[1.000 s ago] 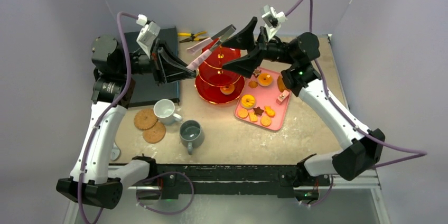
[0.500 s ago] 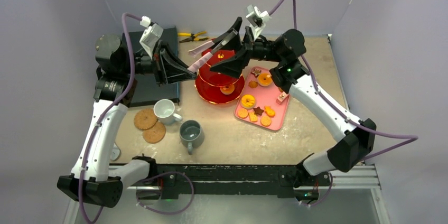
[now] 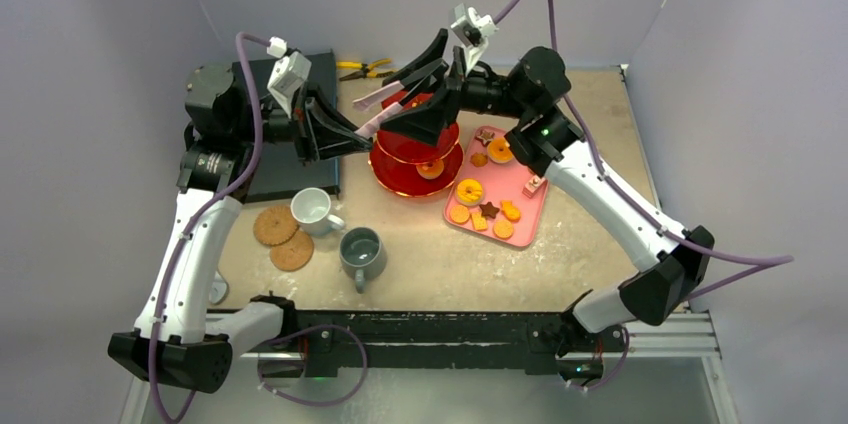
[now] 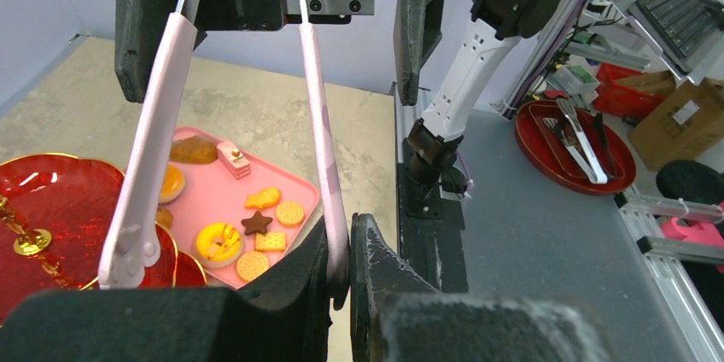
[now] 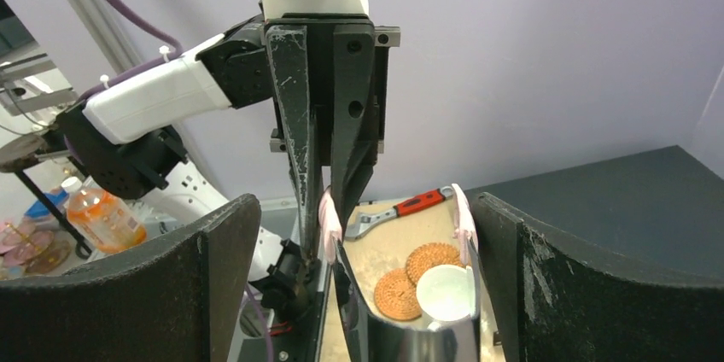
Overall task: Serve the afternoon tea
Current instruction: Pick up the clamp from the center of the board.
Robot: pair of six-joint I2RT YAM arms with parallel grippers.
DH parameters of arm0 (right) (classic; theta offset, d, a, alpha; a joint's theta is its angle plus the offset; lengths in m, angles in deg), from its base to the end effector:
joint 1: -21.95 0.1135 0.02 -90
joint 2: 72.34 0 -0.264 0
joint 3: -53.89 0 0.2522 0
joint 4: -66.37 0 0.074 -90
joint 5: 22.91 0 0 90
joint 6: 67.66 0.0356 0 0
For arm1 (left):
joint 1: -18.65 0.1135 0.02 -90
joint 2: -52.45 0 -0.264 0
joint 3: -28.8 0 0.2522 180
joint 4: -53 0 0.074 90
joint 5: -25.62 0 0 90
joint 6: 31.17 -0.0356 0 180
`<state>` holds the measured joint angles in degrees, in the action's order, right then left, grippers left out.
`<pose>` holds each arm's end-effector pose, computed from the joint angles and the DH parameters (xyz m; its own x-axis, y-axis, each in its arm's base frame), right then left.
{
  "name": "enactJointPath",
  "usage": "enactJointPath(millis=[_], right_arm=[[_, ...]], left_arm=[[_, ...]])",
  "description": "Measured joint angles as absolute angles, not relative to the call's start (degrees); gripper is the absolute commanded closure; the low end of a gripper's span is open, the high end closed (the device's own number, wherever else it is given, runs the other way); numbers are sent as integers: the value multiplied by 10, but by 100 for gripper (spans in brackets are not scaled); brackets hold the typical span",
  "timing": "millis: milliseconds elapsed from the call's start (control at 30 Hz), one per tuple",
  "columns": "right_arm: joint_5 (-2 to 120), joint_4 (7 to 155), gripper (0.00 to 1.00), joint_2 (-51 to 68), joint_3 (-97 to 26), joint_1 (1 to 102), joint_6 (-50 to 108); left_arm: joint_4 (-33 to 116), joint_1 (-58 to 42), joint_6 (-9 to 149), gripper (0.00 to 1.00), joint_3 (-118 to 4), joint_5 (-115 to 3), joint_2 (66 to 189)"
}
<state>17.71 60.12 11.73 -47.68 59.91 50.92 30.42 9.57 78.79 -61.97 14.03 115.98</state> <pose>0.2374 0.2195 0.4911 -0.1748 0.2587 -0.9500 -0.9846 -0.0430 0.1694 0.1993 -0.0672 0.4719 -0.2645 -0.0272 -0.9640 0.9634 0.0373 -0.2654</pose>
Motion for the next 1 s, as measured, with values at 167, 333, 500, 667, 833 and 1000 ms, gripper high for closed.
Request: enactJointPath(millis=[167,333,500,667,833,1000], right_arm=[[196,649,8,118,-493,603,488],[202,696,13,130,-521,606,465],[195,729,16,138,-540,606,441],[189,748,22,145,-551,606,429],[190,761,30,147,-552,606,422],[191,763,40,147,-552,608,417]], left_arm=[[285,95,756,100,-621,129,1160],[274,95,744,100,-623,121,1160],[269,95,742,100,-623,119,1161],[265,95,742,100,-624,119,1161],[260,95,742,100,-624,119,1162],[260,95,743,100,-625,119,1162]])
